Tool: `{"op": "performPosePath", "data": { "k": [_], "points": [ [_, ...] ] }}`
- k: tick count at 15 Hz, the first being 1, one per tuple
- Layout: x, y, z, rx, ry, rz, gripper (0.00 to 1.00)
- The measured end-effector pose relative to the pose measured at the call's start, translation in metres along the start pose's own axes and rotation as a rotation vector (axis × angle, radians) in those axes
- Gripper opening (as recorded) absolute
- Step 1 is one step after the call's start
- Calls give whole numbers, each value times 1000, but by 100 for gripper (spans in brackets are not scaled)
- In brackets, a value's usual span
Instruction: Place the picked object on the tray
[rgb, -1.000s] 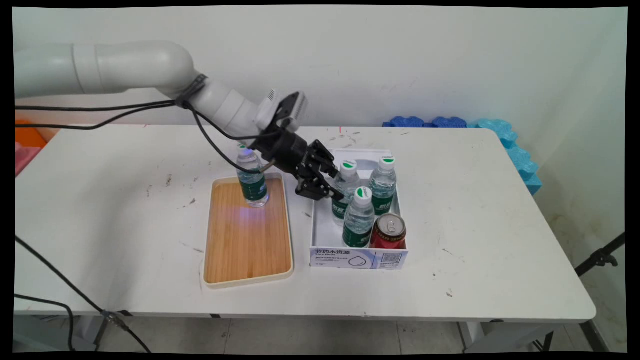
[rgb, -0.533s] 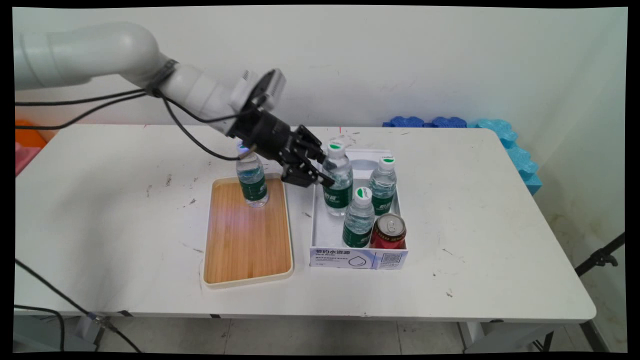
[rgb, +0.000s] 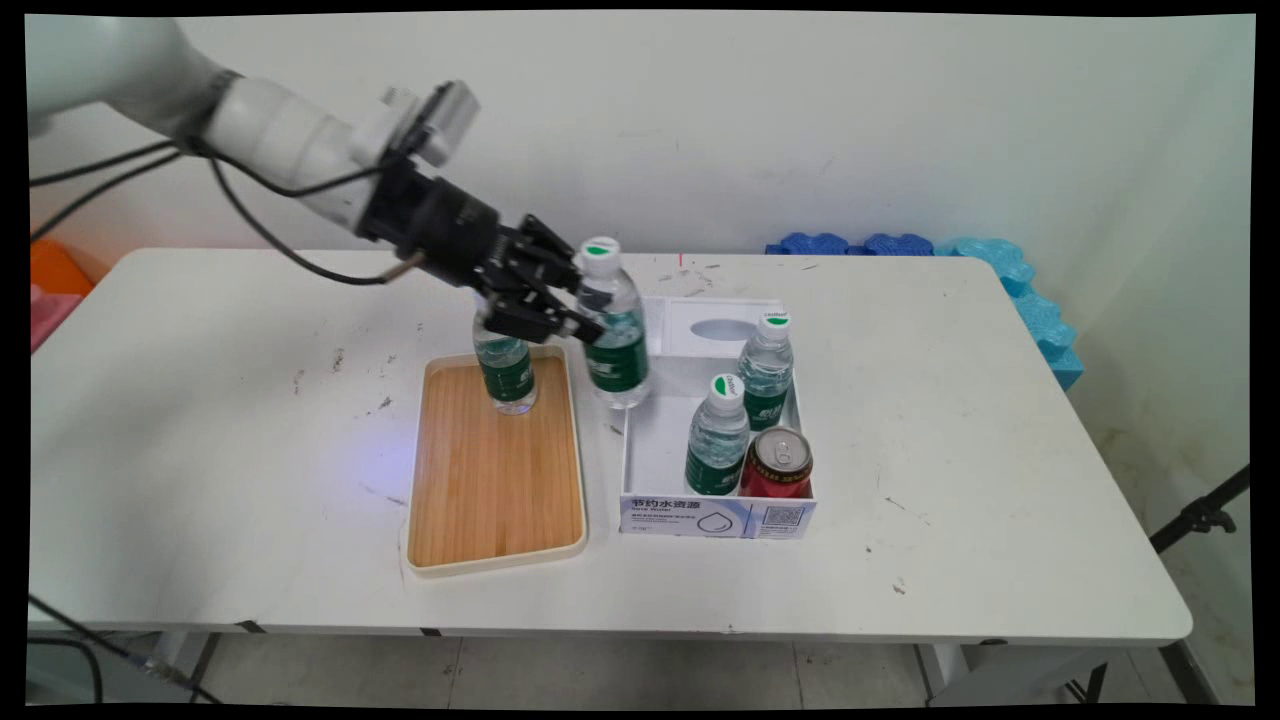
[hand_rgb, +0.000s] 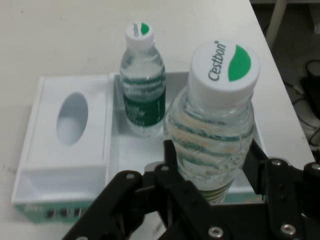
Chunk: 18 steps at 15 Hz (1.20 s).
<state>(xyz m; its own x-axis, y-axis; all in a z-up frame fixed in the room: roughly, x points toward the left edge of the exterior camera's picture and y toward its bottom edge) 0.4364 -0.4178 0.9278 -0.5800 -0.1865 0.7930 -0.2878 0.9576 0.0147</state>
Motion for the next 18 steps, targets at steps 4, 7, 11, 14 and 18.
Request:
{"op": "performPosePath", "data": {
  "k": [4,7,11,14,18],
  "points": [
    [-16,6,-28,7,-28,-14,0],
    [-33,11,-44,10,-47,-24,0],
    [-57,19,-50,3,-65,-18,0],
    [-71,25,-45,-8,-71,-16,0],
    [-83,28,-31,-11,-75,-16,0]
  ]
}}
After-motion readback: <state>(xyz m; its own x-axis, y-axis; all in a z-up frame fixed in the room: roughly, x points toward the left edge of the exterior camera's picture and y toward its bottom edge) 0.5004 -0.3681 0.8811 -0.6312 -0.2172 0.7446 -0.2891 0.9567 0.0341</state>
